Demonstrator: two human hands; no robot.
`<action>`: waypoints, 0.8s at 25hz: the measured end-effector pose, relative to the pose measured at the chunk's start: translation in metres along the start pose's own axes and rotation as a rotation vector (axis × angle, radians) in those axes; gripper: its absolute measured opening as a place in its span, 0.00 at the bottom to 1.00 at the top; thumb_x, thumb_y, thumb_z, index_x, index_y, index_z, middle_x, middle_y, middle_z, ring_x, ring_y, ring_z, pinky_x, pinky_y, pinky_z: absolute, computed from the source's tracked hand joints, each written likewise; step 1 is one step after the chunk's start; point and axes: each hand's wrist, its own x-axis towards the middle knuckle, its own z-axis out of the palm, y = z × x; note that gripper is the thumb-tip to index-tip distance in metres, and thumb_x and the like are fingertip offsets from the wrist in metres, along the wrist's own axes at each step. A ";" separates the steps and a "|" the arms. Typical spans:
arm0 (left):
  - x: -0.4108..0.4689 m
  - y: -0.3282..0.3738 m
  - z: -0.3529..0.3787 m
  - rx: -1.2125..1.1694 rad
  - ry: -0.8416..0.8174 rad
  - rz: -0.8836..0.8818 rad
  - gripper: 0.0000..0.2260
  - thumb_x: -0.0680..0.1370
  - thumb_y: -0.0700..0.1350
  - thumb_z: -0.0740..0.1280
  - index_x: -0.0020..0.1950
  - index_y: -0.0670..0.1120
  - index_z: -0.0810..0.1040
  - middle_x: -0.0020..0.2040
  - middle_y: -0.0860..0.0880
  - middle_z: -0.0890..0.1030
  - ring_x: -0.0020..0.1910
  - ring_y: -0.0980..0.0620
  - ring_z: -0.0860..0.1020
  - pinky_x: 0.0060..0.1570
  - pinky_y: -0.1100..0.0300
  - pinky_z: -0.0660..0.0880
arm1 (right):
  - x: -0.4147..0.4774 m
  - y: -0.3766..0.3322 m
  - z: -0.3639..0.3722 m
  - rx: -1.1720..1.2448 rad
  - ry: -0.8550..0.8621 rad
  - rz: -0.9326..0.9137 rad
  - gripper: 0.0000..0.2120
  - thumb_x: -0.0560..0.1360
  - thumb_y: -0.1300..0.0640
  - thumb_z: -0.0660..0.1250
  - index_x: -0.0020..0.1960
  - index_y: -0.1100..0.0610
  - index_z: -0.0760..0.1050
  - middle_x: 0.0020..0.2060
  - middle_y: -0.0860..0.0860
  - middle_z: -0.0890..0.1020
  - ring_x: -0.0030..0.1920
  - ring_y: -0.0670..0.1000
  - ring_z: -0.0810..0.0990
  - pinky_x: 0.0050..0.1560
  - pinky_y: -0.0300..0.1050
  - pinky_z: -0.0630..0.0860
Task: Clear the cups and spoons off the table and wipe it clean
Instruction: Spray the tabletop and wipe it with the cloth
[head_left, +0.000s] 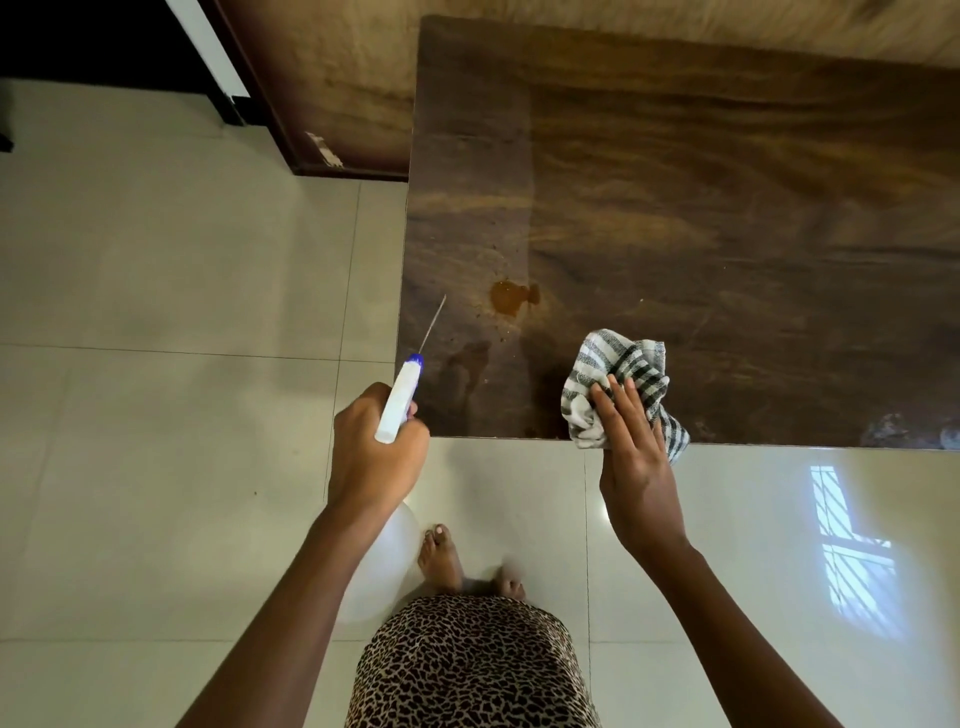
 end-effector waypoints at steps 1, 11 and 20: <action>0.004 0.003 0.000 0.001 0.007 0.020 0.04 0.73 0.34 0.64 0.42 0.41 0.72 0.31 0.49 0.70 0.29 0.53 0.69 0.28 0.64 0.66 | 0.003 -0.001 0.000 0.000 0.007 -0.007 0.30 0.71 0.78 0.61 0.71 0.63 0.64 0.71 0.59 0.65 0.73 0.58 0.57 0.67 0.61 0.61; 0.023 0.028 -0.001 -0.038 -0.109 0.118 0.05 0.73 0.34 0.66 0.46 0.43 0.75 0.38 0.45 0.75 0.32 0.52 0.73 0.30 0.62 0.72 | 0.035 -0.008 -0.006 0.015 0.009 0.045 0.31 0.71 0.78 0.59 0.72 0.62 0.63 0.72 0.59 0.64 0.74 0.56 0.55 0.69 0.63 0.59; 0.036 0.038 0.008 0.011 -0.056 0.120 0.03 0.72 0.35 0.66 0.44 0.39 0.74 0.34 0.48 0.71 0.35 0.44 0.74 0.36 0.49 0.77 | 0.038 -0.002 0.001 0.051 0.001 0.139 0.32 0.71 0.78 0.59 0.73 0.59 0.62 0.72 0.56 0.63 0.75 0.53 0.54 0.69 0.64 0.61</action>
